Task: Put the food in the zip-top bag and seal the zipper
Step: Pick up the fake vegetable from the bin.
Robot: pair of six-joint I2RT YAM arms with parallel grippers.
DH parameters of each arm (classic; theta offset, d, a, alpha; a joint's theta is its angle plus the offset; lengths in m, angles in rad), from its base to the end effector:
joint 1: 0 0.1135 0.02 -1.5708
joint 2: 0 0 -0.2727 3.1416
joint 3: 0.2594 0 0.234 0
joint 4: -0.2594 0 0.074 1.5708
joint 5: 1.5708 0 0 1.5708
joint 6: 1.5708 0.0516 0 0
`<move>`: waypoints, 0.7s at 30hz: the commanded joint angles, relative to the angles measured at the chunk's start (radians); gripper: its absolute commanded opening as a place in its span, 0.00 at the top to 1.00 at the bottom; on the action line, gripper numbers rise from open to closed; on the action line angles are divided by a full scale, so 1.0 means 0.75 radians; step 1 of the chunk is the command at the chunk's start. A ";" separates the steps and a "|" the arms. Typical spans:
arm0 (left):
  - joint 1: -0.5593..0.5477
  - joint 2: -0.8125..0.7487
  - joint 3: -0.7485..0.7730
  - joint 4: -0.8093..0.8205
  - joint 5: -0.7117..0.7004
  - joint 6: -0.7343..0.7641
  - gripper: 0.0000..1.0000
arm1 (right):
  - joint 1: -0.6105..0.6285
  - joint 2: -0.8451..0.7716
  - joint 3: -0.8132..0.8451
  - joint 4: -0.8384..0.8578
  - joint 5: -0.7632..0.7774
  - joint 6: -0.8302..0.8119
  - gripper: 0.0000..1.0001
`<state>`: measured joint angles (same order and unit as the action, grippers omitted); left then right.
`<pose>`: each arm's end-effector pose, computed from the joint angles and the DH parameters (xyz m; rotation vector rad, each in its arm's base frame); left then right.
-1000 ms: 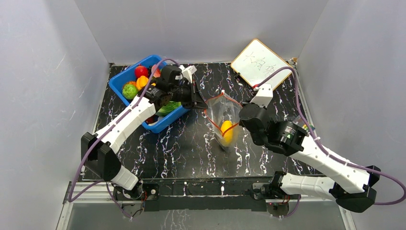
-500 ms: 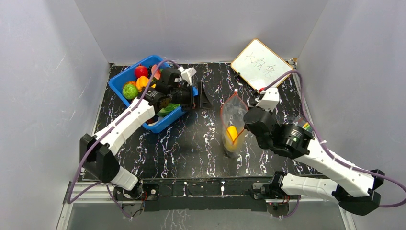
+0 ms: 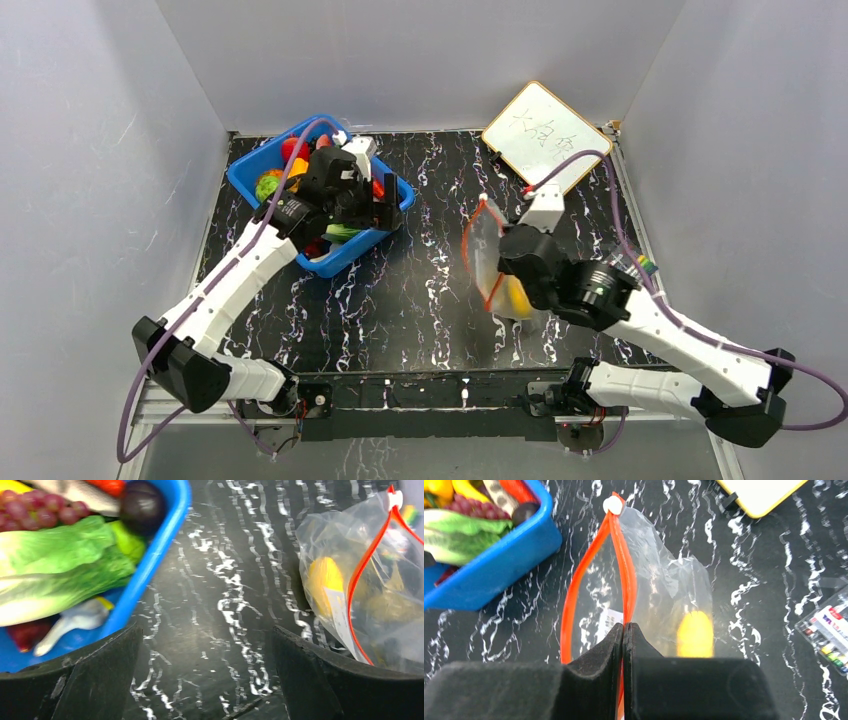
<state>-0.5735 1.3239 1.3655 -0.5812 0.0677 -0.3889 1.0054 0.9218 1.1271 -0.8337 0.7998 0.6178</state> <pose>0.2371 -0.1573 0.3828 0.2422 2.1631 -0.6362 0.1134 0.1096 0.3710 0.0365 1.9958 0.1534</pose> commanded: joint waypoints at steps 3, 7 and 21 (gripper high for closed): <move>0.080 0.026 0.038 -0.161 -0.303 0.217 0.02 | 0.001 0.062 -0.158 0.390 -0.195 -0.012 1.00; 0.430 0.040 -0.087 -0.083 -0.204 -0.142 0.02 | 0.001 0.016 -0.207 0.442 -0.252 -0.012 1.00; 0.485 0.041 -0.210 -0.007 -0.500 -1.114 0.02 | 0.001 0.005 -0.235 0.504 -0.356 -0.022 1.00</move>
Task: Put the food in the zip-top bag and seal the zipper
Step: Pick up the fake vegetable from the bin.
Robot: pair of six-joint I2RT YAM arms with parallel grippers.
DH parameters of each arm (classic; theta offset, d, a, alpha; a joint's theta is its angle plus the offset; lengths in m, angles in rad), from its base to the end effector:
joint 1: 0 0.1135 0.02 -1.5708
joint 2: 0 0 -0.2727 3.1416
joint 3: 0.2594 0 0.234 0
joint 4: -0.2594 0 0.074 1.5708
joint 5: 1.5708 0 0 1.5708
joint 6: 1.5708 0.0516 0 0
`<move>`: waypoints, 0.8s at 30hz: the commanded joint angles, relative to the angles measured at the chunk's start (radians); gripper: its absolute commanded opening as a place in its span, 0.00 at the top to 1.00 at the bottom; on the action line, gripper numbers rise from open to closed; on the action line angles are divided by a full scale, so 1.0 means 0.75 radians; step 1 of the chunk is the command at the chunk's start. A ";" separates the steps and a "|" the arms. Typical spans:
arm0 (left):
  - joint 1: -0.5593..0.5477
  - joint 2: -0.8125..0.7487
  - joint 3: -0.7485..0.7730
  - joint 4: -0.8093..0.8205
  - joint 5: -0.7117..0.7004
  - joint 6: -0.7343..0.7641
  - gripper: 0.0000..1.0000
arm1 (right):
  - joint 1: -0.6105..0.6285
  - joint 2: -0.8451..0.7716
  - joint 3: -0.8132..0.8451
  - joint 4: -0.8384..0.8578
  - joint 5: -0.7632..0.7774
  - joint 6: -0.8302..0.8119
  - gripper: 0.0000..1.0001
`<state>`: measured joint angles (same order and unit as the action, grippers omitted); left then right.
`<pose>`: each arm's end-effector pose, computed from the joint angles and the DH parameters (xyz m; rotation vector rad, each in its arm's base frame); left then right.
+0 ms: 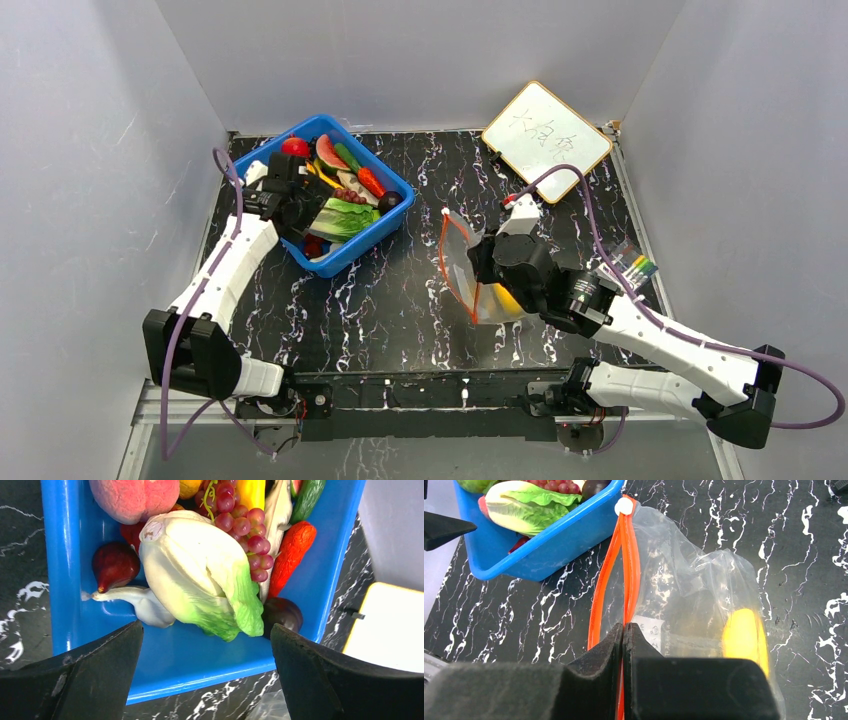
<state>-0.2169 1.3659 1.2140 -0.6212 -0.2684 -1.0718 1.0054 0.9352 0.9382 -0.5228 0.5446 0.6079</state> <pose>0.2820 -0.0481 0.3192 -1.0865 2.0654 -0.3383 0.1226 0.1433 0.3350 -0.0779 2.0377 0.4538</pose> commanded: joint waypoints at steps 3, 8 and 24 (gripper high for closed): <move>0.009 0.053 0.010 0.071 -0.038 -0.237 0.02 | 0.001 -0.026 0.021 0.097 -0.004 -0.017 1.00; 0.012 0.145 0.019 0.123 -0.054 -0.255 0.02 | 0.001 -0.026 0.010 0.111 -0.010 -0.025 1.00; 0.012 0.242 -0.071 0.168 -0.075 -0.362 0.08 | 0.001 0.016 0.001 0.163 -0.017 -0.058 1.00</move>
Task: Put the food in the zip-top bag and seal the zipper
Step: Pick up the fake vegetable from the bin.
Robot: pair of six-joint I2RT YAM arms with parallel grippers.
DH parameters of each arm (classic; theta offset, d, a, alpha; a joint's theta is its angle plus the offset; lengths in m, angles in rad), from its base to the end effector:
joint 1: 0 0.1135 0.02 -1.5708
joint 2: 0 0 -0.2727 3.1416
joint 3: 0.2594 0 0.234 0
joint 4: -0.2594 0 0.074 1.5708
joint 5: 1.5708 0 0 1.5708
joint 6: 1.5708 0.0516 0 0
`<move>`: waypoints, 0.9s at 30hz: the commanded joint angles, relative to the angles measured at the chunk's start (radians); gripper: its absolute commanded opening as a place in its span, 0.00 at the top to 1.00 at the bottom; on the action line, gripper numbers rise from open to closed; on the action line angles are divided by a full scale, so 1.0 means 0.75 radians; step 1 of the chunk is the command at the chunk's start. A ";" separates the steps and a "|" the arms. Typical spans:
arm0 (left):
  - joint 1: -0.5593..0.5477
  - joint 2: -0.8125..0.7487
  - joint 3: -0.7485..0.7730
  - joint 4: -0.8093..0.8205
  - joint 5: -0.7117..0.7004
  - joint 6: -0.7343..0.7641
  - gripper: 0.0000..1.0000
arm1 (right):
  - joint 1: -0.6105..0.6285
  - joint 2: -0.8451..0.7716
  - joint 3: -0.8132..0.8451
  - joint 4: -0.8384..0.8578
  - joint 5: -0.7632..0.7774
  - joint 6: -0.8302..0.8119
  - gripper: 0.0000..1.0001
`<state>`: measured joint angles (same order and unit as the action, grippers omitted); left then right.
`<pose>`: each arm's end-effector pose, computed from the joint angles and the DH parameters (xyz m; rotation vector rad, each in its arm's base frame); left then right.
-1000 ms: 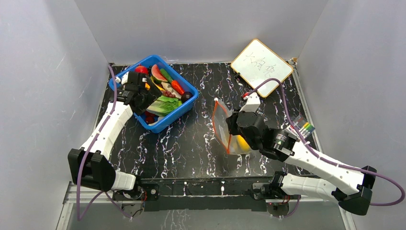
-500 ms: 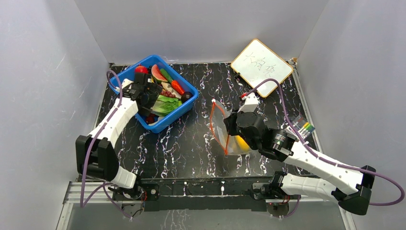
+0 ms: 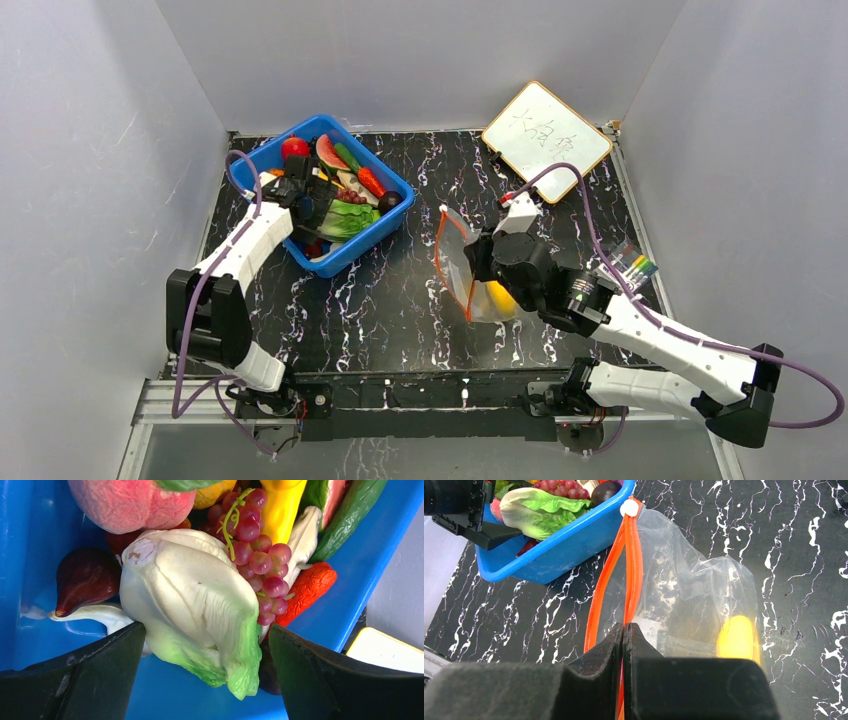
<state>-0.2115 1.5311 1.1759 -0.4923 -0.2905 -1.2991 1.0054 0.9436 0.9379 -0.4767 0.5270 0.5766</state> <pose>0.3197 -0.0535 0.2711 -1.3553 1.9850 -0.3668 0.1245 0.1478 0.3380 -0.1059 2.0126 0.4786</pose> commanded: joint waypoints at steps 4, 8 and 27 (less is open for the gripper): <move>0.004 0.003 -0.042 -0.053 -0.080 -0.141 0.09 | 0.001 0.030 0.008 0.112 0.000 -0.022 1.00; 0.004 -0.042 -0.130 -0.011 -0.079 -0.202 0.11 | 0.001 0.060 0.043 0.110 -0.002 -0.039 1.00; 0.004 -0.110 -0.172 0.081 -0.053 -0.119 0.31 | 0.001 0.057 0.073 0.143 -0.054 -0.077 1.00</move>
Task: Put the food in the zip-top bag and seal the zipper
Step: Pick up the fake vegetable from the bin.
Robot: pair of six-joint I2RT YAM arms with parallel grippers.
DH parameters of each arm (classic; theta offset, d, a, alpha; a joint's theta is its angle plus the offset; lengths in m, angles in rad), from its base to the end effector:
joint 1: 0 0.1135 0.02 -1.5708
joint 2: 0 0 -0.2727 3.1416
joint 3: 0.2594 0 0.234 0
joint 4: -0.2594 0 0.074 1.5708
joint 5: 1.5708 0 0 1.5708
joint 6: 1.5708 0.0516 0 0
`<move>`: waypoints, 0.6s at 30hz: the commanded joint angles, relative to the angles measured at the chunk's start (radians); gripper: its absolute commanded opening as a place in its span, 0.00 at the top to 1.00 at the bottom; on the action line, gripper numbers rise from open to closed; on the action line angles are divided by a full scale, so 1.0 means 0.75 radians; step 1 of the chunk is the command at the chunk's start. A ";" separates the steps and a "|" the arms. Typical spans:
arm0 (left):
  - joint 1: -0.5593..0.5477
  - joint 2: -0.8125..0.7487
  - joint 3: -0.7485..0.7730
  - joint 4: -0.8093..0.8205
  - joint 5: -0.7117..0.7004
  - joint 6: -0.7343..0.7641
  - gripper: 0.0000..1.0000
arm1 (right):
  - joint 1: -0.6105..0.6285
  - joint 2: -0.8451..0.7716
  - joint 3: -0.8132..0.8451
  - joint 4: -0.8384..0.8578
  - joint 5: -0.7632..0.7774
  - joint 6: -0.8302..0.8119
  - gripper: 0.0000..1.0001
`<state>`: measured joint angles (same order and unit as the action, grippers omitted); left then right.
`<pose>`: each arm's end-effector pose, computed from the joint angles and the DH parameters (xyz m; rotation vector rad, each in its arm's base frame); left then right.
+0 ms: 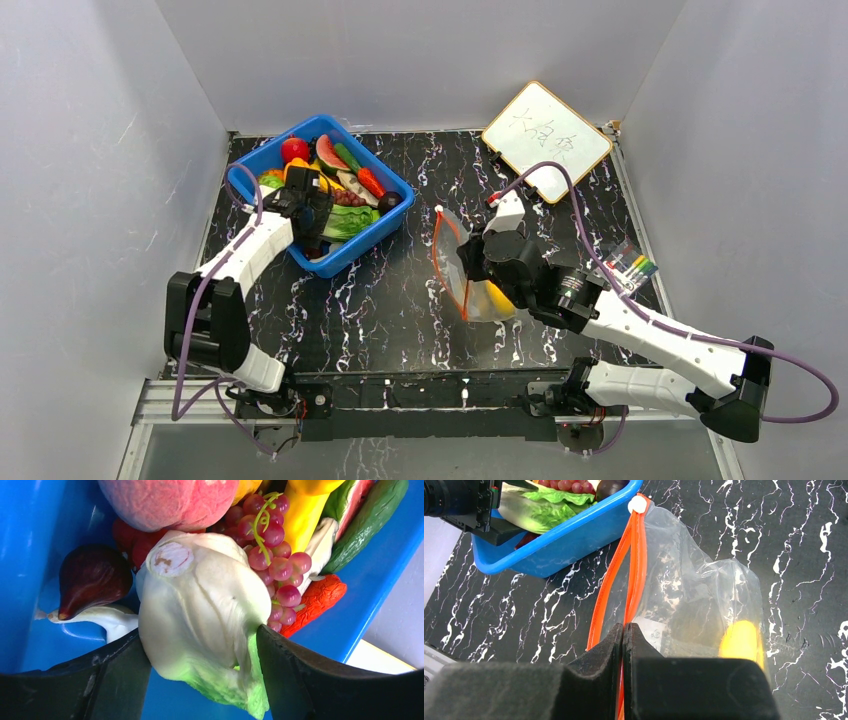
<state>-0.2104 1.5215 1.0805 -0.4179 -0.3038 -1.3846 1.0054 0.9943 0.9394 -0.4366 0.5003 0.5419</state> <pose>0.3134 -0.0512 0.2503 -1.4487 1.9298 -0.3834 0.1311 0.1604 0.3334 -0.1620 2.0231 0.4729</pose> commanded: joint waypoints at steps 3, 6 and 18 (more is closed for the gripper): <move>0.002 -0.130 -0.073 -0.010 -0.032 -0.033 0.34 | 0.001 -0.019 0.077 0.093 -0.023 -0.028 1.00; 0.002 -0.142 -0.075 -0.015 -0.030 -0.038 0.37 | 0.001 -0.036 0.074 0.106 -0.026 -0.021 1.00; 0.003 -0.227 -0.103 -0.015 -0.035 -0.001 0.48 | 0.001 -0.094 0.022 0.085 -0.044 0.030 1.00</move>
<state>-0.2104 1.4437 1.0302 -0.4171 -0.3027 -1.3876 1.0054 0.9558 0.9424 -0.4290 0.4709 0.5476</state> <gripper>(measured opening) 0.537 0.009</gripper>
